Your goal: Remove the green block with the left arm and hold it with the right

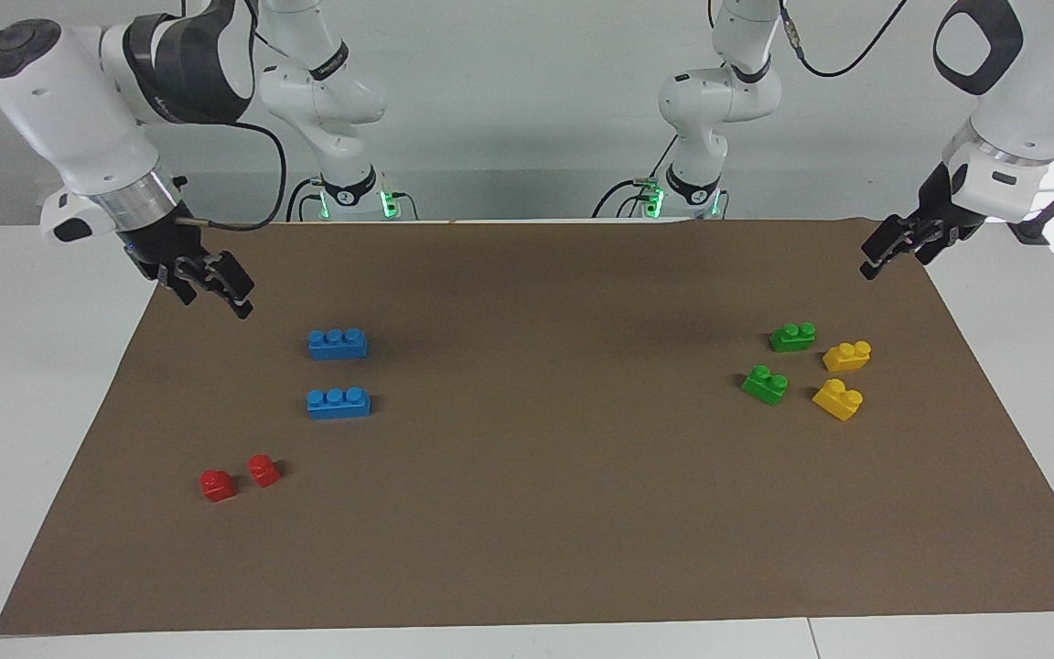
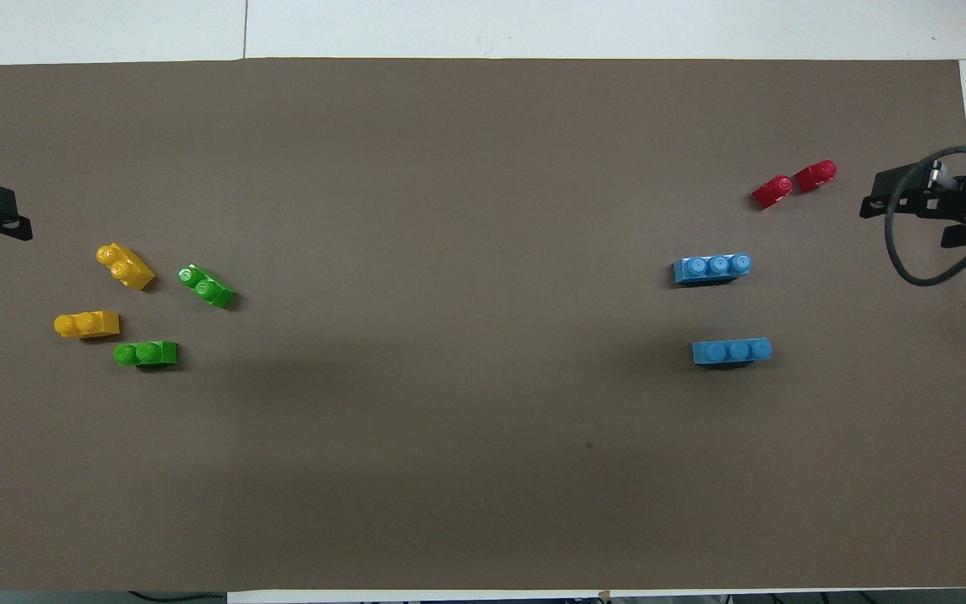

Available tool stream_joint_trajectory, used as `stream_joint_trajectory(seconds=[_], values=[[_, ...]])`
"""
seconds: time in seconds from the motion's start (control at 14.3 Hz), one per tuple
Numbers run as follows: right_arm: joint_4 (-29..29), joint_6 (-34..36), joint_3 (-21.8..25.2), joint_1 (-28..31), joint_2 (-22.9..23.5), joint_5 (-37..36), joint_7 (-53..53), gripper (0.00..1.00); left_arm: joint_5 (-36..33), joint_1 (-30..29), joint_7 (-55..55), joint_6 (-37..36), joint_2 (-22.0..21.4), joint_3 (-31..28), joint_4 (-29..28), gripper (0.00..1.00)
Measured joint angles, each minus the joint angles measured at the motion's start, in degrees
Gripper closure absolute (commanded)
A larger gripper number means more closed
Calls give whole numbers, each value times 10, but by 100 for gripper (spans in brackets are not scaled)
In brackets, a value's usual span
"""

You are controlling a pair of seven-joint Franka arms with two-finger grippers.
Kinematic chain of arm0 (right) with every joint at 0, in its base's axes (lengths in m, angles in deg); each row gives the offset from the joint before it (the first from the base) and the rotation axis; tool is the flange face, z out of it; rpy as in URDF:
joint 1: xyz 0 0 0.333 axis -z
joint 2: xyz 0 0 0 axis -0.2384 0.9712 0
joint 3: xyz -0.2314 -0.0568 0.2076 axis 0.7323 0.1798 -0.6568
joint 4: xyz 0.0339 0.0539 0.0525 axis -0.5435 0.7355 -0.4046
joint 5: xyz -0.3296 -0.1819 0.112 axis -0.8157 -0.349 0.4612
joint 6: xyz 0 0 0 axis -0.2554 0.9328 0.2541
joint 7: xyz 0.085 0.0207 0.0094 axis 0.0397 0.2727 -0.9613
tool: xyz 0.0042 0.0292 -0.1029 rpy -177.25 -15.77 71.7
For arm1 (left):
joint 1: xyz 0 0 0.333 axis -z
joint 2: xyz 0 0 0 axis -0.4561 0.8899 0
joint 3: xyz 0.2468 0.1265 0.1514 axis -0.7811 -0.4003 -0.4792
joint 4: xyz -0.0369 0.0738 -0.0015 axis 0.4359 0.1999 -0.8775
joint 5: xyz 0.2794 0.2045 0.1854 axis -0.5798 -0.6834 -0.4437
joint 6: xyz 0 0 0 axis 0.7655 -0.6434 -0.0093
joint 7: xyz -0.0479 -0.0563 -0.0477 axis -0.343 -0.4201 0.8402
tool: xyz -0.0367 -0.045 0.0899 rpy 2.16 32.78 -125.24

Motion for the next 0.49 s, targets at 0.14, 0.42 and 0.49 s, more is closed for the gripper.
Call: stream_joint_trajectory(seconds=[0.14, 0.42, 0.49], values=[[-4, 27, 0, 0, -15, -3, -28, 2, 0, 1, 46, -31, 0, 3, 22, 0], [-6, 48, 0, 0, -36, -19, -46, 2, -13, 1, 109, -45, -2, 5, 38, 0], [-6, 49, 0, 0, -37, -19, -47, 2, -13, 1, 111, -44, -4, 6, 40, 0]])
